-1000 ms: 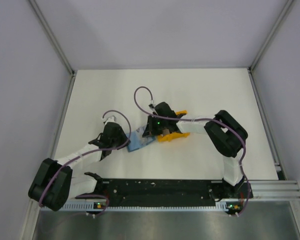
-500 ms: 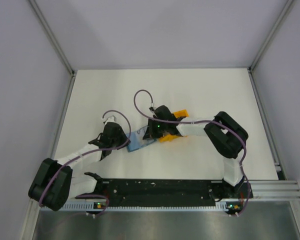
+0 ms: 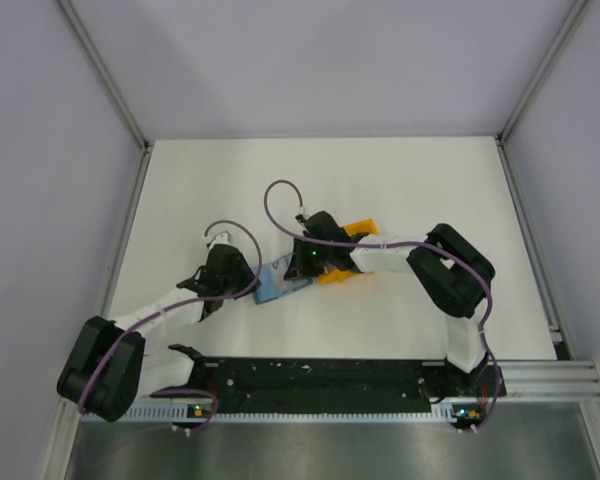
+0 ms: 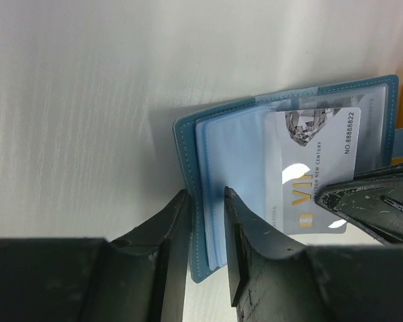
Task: Put the credit cards into the card holder
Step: Insert the credit card into the card holder.
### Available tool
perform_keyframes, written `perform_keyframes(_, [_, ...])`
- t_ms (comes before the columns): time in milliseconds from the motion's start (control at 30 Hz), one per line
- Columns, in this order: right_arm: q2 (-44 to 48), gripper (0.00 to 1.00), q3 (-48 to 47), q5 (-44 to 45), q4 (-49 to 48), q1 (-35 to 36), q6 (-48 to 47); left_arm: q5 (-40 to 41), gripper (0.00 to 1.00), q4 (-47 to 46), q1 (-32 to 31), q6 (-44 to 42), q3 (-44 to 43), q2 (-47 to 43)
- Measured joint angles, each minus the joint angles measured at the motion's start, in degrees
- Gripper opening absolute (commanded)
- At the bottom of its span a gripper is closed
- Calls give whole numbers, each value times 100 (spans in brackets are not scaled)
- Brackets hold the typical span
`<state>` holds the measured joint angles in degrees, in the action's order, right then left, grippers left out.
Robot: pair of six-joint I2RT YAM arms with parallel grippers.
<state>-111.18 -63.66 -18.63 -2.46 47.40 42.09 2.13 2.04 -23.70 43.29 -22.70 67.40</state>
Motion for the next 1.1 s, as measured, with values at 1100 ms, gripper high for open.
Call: perform_keyframes(1100, [-20,32,-144,-229,603,225,146,-37,28,-68,11,107,247,-304])
